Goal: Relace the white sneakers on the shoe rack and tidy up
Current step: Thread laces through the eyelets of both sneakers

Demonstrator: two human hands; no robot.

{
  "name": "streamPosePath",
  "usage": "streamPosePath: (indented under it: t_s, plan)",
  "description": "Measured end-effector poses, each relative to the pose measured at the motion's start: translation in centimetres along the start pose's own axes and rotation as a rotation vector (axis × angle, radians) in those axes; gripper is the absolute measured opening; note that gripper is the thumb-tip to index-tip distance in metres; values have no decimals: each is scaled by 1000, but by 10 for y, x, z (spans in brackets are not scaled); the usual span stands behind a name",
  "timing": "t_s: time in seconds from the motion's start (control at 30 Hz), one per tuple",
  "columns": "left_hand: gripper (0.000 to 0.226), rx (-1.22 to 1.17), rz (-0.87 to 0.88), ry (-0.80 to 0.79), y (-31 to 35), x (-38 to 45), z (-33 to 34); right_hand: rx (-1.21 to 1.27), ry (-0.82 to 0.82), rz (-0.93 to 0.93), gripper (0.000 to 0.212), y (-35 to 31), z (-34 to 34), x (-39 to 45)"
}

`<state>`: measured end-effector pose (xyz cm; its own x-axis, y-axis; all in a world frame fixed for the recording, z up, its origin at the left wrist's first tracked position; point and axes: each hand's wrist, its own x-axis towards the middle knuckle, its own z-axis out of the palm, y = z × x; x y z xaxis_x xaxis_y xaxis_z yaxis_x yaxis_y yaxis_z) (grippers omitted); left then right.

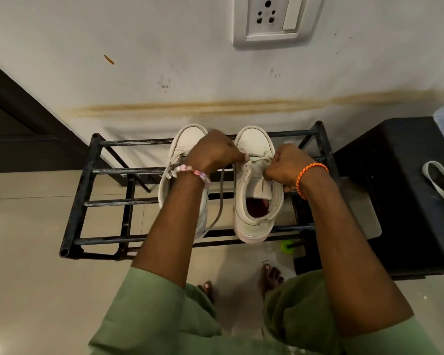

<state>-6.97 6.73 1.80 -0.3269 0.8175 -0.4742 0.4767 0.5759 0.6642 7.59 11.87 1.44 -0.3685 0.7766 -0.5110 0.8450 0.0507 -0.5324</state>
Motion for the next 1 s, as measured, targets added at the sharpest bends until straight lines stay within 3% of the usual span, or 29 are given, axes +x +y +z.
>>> streamPosePath:
  t_s: [0.1, 0.47, 0.53, 0.6, 0.67, 0.77, 0.8, 0.9, 1.0]
  plan:
    - [22, 26, 47, 62, 2, 3, 6, -35, -4, -21, 23, 0, -1, 1]
    - [29, -51, 11, 1, 7, 4, -10, -24, -26, -12, 21, 8, -4, 9]
    - [20, -249, 71, 28, 8, 2, -16, -24, -17, -15, 18, 9, -4, 10]
    - [5, -538, 253, 52, 10, -2, -21, -29, -5, -22, 17, 10, -4, 10]
    - [7, -816, 419, 42, 11, -1, -25, -24, -2, -26, 19, 10, -4, 10]
    - [15, -1018, 339, -55, 10, 0, -25, -13, 10, -26, 24, 10, -4, 10]
    - [15, -897, 279, -24, 10, 0, -21, -13, 10, -31, 25, 9, -4, 9]
    - [18, -167, 197, 85, 2, 7, -5, -19, 10, -38, 23, 8, -4, 6]
    - [21, 83, 163, 82, -3, 12, 8, -14, 84, -52, 22, 10, -2, 0]
